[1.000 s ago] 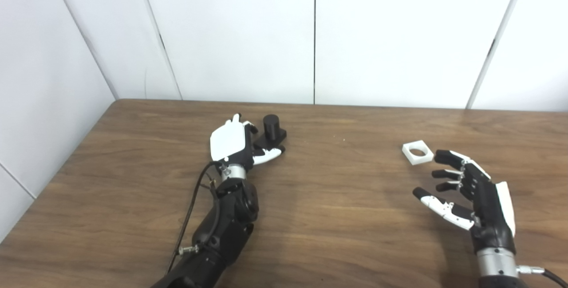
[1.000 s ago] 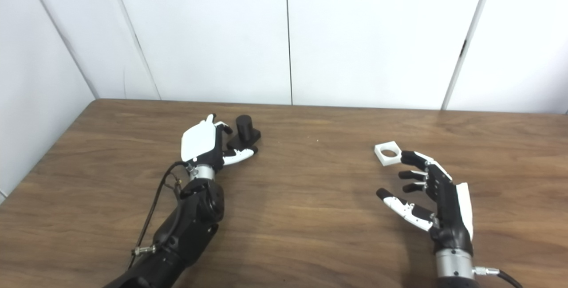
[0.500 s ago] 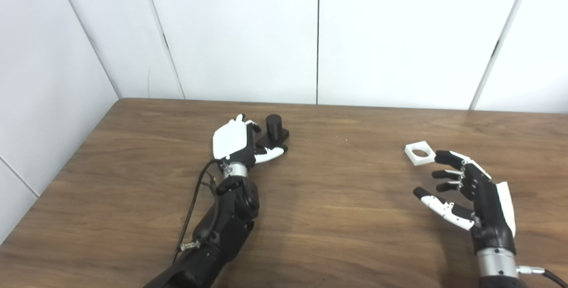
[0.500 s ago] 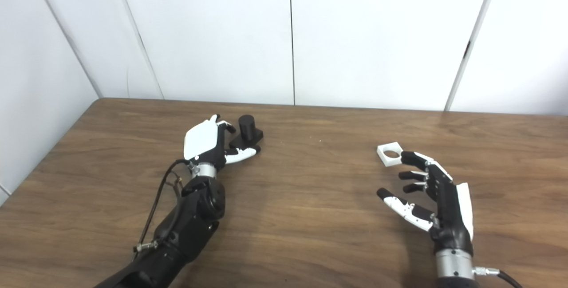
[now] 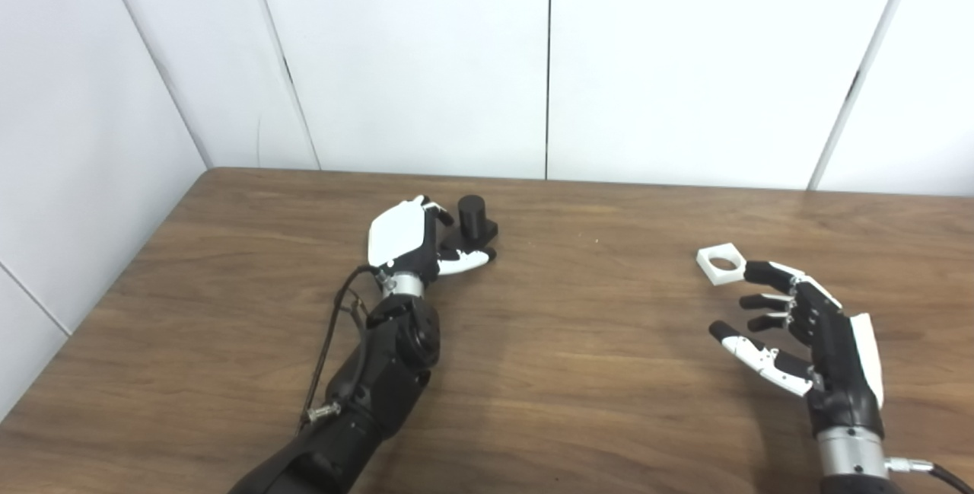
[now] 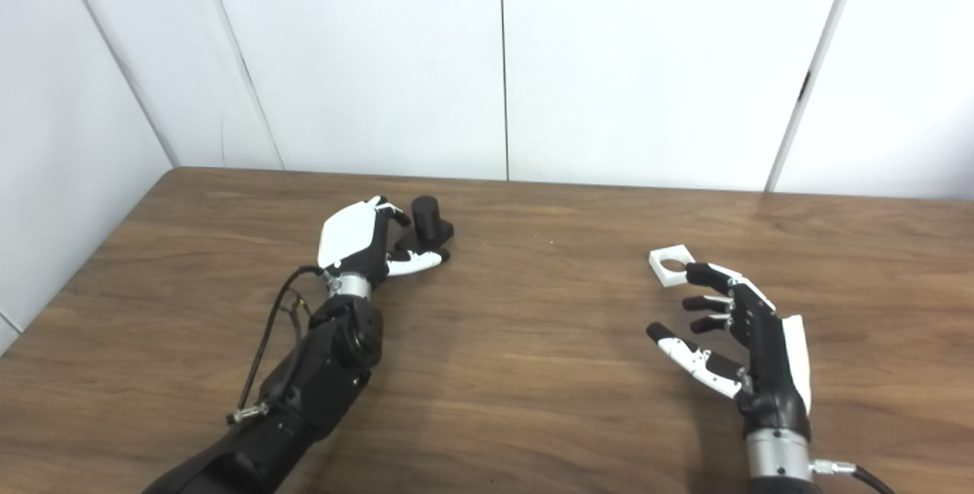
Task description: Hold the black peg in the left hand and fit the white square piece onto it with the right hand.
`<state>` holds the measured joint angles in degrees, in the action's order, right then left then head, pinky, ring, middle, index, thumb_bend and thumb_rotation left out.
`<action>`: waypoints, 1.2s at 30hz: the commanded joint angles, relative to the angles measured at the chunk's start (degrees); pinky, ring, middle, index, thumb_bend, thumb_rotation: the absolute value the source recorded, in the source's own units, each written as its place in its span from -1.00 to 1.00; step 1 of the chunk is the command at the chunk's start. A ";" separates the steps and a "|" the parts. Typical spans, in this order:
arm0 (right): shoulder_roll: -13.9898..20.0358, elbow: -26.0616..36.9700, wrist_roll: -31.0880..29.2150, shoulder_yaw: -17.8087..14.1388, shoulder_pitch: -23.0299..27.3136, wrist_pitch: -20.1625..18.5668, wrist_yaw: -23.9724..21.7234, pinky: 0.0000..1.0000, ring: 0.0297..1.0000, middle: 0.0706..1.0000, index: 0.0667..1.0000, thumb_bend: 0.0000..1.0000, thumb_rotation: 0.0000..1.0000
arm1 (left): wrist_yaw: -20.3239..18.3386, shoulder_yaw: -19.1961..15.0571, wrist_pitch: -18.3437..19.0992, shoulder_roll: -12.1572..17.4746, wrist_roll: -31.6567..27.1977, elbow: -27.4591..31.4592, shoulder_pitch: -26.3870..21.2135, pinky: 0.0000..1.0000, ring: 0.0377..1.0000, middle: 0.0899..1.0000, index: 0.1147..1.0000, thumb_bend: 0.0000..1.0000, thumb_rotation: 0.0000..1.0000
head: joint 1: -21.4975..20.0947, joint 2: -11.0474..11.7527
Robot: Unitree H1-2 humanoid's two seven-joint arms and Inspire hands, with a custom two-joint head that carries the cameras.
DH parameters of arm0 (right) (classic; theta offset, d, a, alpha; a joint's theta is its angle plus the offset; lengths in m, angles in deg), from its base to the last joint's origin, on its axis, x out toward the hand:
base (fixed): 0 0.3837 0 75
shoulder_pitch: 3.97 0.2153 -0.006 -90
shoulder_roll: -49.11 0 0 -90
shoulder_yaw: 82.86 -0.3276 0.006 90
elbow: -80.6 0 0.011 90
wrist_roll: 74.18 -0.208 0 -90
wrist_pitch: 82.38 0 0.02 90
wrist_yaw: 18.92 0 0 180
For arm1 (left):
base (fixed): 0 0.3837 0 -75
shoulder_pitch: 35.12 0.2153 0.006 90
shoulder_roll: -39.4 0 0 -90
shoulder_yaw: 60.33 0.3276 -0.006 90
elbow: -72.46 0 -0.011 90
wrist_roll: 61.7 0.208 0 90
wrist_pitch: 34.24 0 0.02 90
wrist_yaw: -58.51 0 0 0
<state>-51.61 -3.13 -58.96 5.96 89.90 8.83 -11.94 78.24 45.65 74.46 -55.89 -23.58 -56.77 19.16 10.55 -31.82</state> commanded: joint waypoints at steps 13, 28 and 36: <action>-0.04 2.81 -0.65 -0.62 1.07 2.16 0.55 -0.07 0.14 0.38 0.32 0.01 -1.00 | -1.44 1.02 -1.80 1.03 -1.40 -0.95 0.23 0.79 0.80 0.65 -0.17 0.04 -0.85 | 0.09 -0.60; 0.19 2.85 -0.55 -0.85 1.30 2.41 0.65 -0.13 0.08 0.36 0.29 -0.01 -1.00 | -7.23 1.12 -4.34 2.48 -4.32 4.23 2.54 0.92 0.84 0.71 -0.16 0.04 -0.84 | -0.28 -0.94; 0.30 2.68 -0.55 -0.86 1.56 1.92 0.45 -0.09 0.12 0.39 0.31 0.00 -0.99 | -15.97 1.46 -11.08 5.67 -10.24 8.91 4.31 0.83 0.91 0.80 -0.16 0.03 -0.83 | -0.29 -0.86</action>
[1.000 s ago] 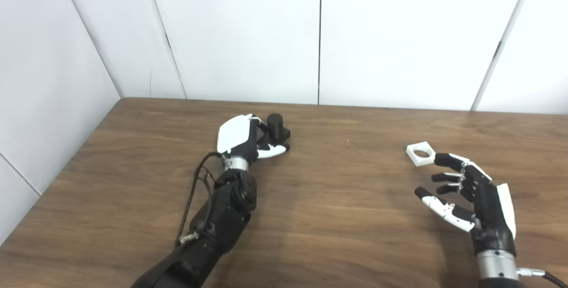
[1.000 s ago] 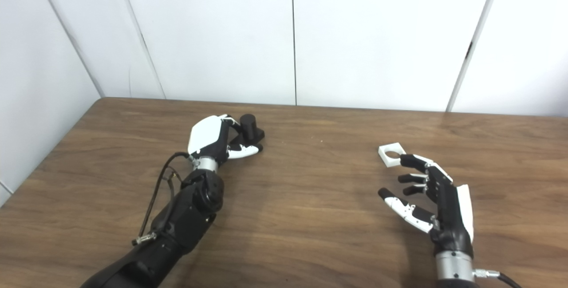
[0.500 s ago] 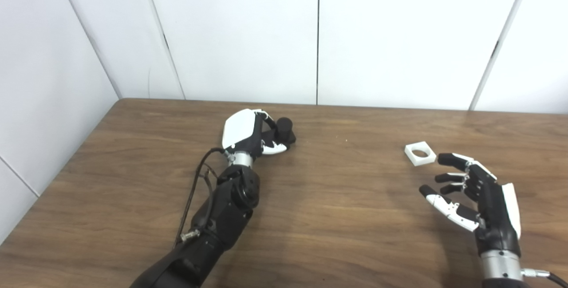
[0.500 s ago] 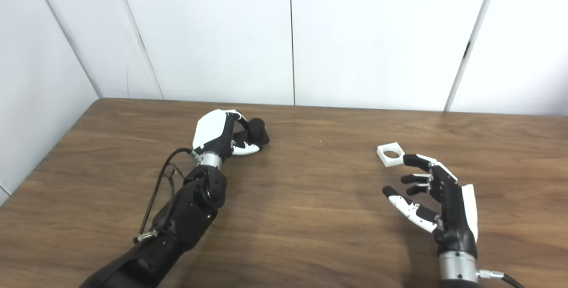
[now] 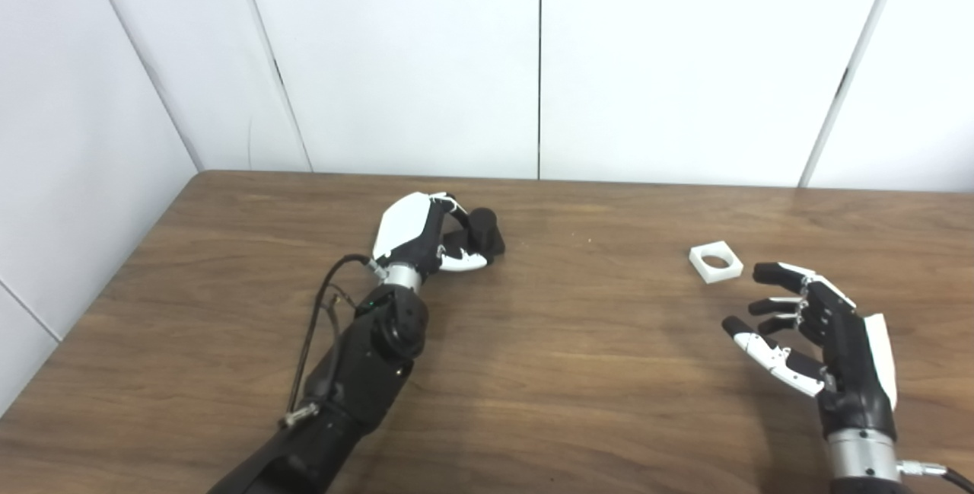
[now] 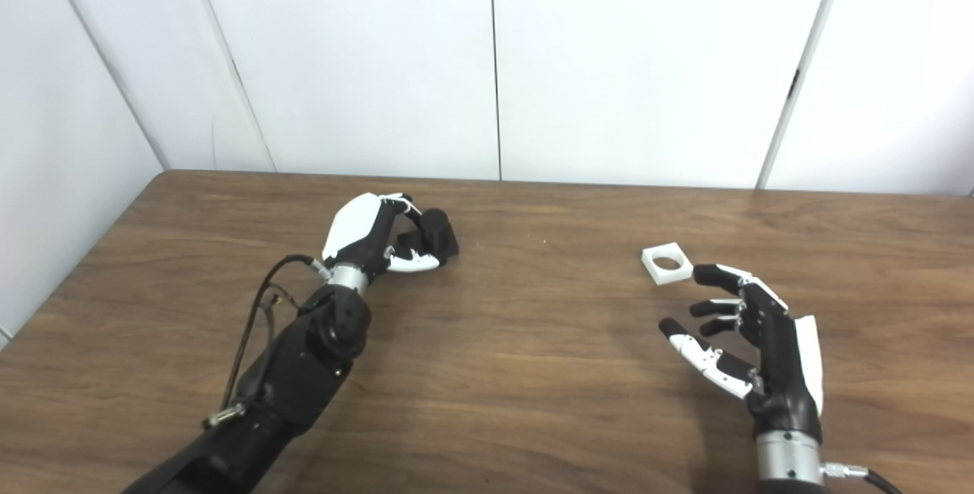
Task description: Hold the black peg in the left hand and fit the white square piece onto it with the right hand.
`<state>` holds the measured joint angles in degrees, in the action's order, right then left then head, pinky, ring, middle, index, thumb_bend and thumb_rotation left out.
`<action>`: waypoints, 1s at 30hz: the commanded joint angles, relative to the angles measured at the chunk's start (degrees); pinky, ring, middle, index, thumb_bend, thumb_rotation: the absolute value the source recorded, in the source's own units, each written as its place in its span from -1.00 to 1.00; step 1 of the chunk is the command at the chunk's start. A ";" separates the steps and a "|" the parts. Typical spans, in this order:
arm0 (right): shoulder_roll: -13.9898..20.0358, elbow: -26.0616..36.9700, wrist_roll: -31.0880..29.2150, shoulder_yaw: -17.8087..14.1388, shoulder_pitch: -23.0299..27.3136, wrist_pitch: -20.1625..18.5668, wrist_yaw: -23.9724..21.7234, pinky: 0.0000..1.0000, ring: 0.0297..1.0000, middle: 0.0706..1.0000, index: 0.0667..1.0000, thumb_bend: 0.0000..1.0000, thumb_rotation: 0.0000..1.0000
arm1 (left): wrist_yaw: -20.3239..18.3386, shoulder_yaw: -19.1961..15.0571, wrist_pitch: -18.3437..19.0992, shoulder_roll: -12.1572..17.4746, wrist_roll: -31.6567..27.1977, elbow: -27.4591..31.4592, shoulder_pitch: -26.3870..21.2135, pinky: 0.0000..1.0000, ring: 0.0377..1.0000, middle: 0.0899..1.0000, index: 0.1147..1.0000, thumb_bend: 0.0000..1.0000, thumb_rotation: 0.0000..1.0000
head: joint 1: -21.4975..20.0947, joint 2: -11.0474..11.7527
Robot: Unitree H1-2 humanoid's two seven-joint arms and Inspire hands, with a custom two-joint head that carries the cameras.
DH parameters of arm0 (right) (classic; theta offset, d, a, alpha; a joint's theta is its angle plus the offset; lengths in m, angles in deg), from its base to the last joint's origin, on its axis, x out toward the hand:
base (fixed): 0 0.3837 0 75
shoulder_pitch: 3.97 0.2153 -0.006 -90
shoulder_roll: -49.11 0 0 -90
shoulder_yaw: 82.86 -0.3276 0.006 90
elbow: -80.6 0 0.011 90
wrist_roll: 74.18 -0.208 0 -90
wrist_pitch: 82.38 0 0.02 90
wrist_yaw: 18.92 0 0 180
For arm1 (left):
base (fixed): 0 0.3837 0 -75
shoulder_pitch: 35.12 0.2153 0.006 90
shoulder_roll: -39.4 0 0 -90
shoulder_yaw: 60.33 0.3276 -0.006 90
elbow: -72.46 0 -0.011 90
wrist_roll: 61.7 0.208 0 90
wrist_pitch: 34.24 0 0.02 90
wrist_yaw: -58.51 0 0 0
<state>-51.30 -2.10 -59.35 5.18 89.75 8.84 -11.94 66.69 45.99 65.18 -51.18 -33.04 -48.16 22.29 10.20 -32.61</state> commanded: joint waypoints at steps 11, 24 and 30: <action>0.05 1.88 0.21 0.02 1.78 1.45 0.42 -0.11 0.11 0.39 0.31 -0.01 -1.00 | -14.39 1.45 -12.24 4.54 -6.74 2.99 2.45 0.80 0.91 0.81 -0.15 0.03 -0.82 | -0.33 -0.11; 0.24 1.92 -0.40 -0.01 1.73 2.13 0.11 -0.10 0.11 0.39 0.31 -0.02 -1.00 | -23.71 2.25 -17.91 5.09 -11.14 8.22 4.86 0.86 0.94 0.82 -0.15 0.03 -0.83 | -0.50 -0.45; 0.25 1.99 -0.40 -0.02 1.78 1.98 0.21 -0.09 0.11 0.39 0.31 -0.01 -1.00 | -26.15 3.71 -19.28 4.79 -10.86 10.23 5.61 0.87 0.96 0.83 -0.15 0.03 -0.83 | -0.88 -0.59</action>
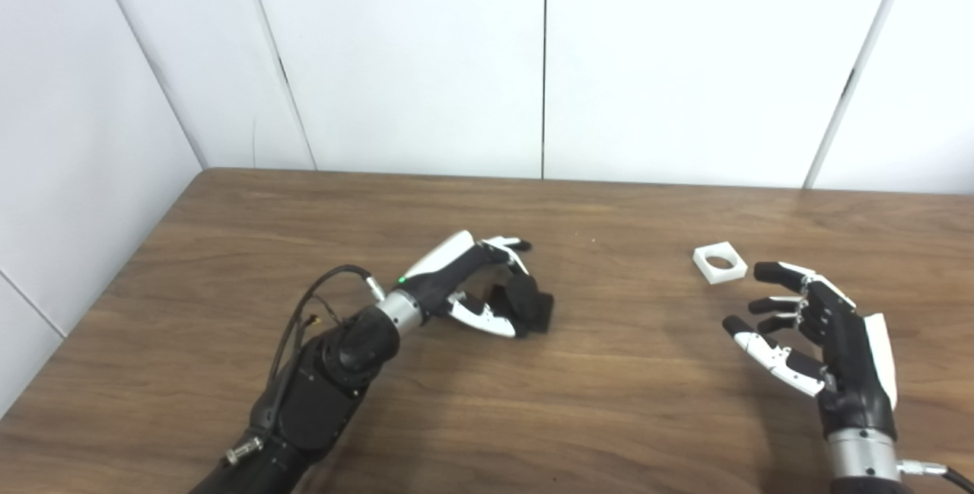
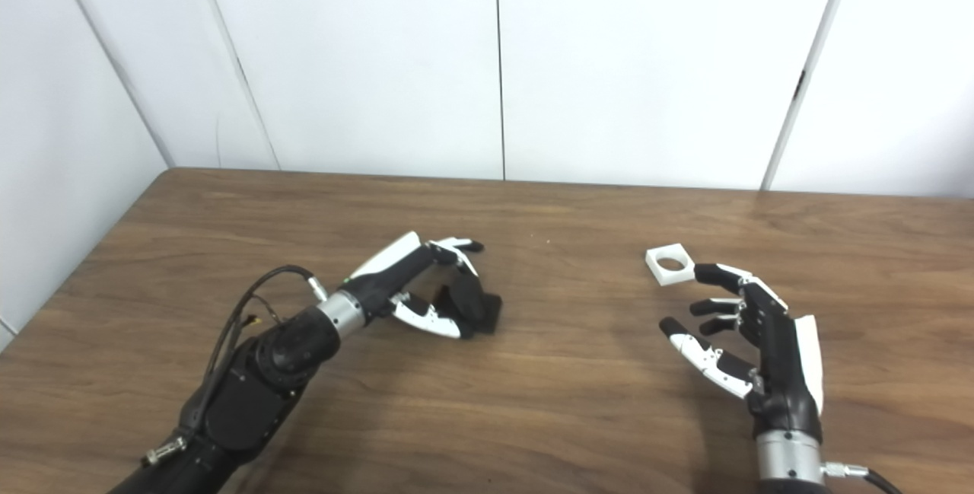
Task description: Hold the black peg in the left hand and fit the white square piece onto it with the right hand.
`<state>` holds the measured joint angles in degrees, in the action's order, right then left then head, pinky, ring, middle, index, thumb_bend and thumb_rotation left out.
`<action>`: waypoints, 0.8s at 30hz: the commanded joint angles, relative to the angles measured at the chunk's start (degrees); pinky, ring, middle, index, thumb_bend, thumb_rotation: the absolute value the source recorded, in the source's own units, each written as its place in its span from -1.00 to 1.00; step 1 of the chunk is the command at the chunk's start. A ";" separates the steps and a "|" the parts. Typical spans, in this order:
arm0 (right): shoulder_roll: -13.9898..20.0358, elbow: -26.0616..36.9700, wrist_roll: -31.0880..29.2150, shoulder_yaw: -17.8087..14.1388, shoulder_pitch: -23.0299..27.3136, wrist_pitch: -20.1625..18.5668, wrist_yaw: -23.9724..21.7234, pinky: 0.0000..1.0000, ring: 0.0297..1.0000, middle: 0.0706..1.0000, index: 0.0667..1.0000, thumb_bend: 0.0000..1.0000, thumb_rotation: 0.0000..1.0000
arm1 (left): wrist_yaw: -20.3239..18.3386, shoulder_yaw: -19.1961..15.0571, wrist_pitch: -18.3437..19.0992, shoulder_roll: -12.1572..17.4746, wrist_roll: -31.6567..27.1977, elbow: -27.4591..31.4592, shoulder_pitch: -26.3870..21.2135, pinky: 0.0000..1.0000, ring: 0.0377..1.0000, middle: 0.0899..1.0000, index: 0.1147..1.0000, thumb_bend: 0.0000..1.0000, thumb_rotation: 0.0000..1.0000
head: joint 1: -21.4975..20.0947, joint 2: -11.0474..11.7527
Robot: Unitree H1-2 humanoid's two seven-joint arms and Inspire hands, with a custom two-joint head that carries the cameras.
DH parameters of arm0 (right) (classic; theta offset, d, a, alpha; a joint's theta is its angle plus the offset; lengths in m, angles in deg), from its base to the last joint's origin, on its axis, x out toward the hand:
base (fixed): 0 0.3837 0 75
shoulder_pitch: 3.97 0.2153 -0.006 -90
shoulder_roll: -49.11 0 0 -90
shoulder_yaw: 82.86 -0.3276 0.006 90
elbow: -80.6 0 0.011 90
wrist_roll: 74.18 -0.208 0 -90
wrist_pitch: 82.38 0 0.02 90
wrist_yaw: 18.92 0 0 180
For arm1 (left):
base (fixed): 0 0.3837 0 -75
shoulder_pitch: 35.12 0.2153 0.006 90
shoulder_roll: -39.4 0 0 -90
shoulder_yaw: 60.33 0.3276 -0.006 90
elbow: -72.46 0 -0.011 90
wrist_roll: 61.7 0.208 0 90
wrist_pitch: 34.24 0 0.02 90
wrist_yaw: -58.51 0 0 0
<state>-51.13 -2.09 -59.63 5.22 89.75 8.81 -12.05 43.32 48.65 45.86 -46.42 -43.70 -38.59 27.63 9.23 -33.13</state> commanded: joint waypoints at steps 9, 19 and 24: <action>0.21 2.21 -0.03 -0.03 1.83 1.84 0.21 -0.10 0.12 0.39 0.30 -0.01 -1.00 | -4.77 3.62 -2.14 -0.94 0.82 2.50 1.07 0.83 0.96 0.81 -0.15 0.03 -0.82 | -0.18 -0.26; 0.37 2.70 0.12 -0.04 1.83 1.23 0.05 -0.08 0.13 0.40 0.30 0.00 -1.00 | -7.34 6.91 -2.72 -2.83 1.13 3.92 1.93 0.84 0.98 0.82 -0.15 0.03 -0.82 | -0.48 -0.53; 0.52 2.75 -0.06 -0.14 1.83 0.97 -0.08 -0.09 0.11 0.38 0.31 0.00 -0.99 | -7.68 8.41 -2.32 -3.38 1.70 4.46 2.44 0.92 0.98 0.82 -0.15 0.03 -0.82 | -0.92 -0.78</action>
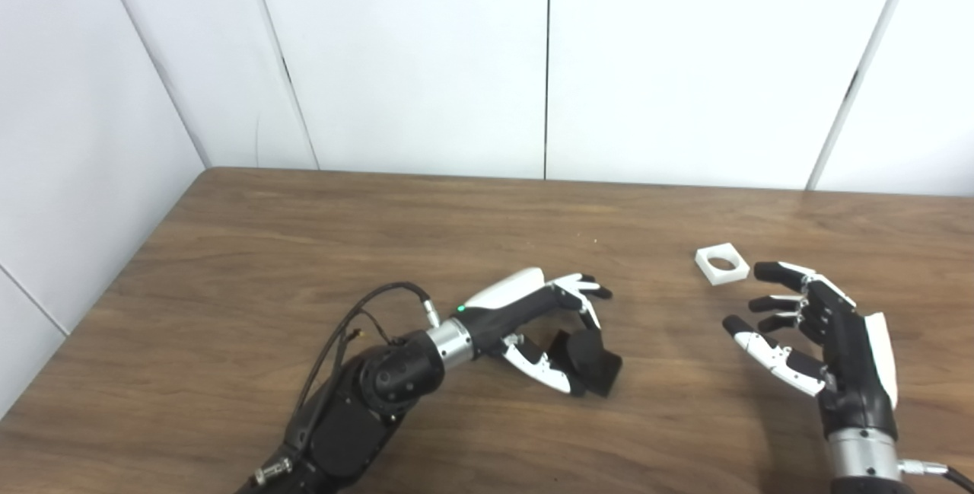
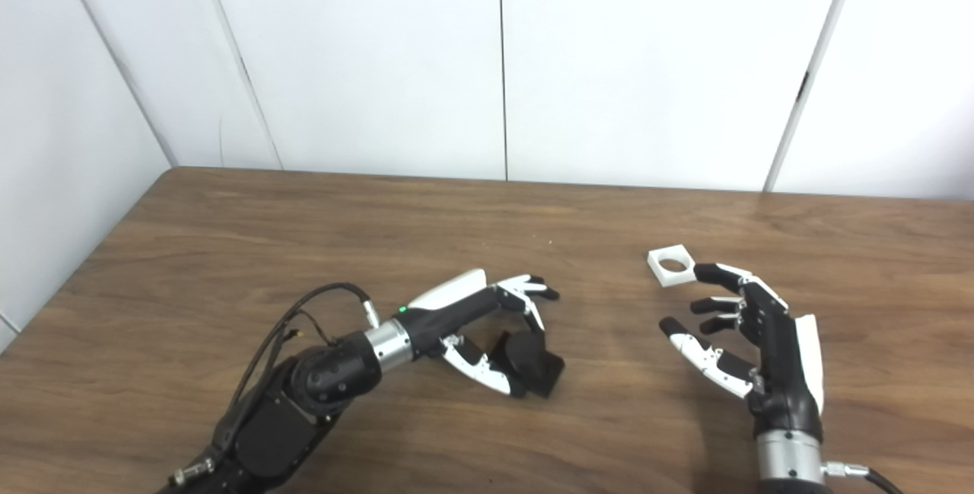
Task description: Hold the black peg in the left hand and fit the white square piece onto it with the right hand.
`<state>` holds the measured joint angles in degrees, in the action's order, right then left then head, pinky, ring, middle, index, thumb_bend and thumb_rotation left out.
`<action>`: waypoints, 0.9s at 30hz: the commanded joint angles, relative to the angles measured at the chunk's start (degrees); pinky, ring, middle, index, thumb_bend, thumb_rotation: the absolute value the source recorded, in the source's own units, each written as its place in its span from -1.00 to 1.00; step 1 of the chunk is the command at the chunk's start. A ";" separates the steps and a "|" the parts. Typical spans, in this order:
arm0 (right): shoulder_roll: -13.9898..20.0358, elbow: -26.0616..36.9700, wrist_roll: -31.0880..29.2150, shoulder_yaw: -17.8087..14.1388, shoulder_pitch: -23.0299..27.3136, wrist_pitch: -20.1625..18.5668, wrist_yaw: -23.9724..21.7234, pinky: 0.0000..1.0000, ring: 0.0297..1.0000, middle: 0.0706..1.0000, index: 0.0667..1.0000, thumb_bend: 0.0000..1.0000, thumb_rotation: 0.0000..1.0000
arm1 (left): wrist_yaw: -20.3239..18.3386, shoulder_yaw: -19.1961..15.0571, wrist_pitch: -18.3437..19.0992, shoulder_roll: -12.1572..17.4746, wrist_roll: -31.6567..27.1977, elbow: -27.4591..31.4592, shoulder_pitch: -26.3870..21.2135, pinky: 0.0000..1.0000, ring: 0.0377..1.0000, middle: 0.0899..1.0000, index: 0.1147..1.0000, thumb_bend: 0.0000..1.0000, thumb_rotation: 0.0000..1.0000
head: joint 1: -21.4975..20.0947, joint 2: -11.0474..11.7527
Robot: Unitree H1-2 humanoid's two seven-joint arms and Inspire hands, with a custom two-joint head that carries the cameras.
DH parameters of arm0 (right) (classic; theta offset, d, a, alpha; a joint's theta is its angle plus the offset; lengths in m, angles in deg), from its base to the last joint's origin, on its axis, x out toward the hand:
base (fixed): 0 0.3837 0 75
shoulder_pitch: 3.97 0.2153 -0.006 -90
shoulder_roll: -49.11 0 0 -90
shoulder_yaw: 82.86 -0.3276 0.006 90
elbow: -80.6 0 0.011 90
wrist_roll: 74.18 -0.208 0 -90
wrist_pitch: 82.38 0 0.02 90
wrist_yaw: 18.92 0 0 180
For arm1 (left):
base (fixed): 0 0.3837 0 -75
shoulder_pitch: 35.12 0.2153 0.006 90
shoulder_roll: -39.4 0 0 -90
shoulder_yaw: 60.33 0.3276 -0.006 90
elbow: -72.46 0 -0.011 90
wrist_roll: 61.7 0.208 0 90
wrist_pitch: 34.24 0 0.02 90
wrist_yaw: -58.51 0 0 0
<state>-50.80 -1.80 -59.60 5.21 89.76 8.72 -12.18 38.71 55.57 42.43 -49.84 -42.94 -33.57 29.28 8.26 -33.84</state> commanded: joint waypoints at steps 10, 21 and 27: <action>0.11 2.46 0.11 -0.12 1.93 1.04 0.13 -0.10 0.10 0.36 0.30 0.01 -0.95 | -2.85 1.37 -0.19 0.30 0.99 -0.98 1.52 0.91 0.98 0.82 -0.15 0.03 -0.83 | -2.92 -0.64; -4.46 0.49 3.34 2.79 1.53 0.73 2.42 -0.18 0.04 0.32 0.29 0.09 -0.76 | -4.51 -0.20 -1.73 4.19 -1.67 0.44 3.14 0.85 0.98 0.82 -0.15 0.02 -0.84 | -22.34 2.85; -5.74 -0.14 5.56 3.91 1.81 0.90 3.57 -0.14 0.09 0.36 0.31 0.04 -0.77 | -4.60 -0.28 -3.97 5.21 -1.86 0.03 3.30 0.79 0.93 0.80 -0.15 0.03 -0.86 | -24.93 3.36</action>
<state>-56.27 -3.21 -54.69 9.11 89.79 8.45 -9.76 37.36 54.55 37.87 -46.57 -45.47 -32.38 31.45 -16.70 -30.41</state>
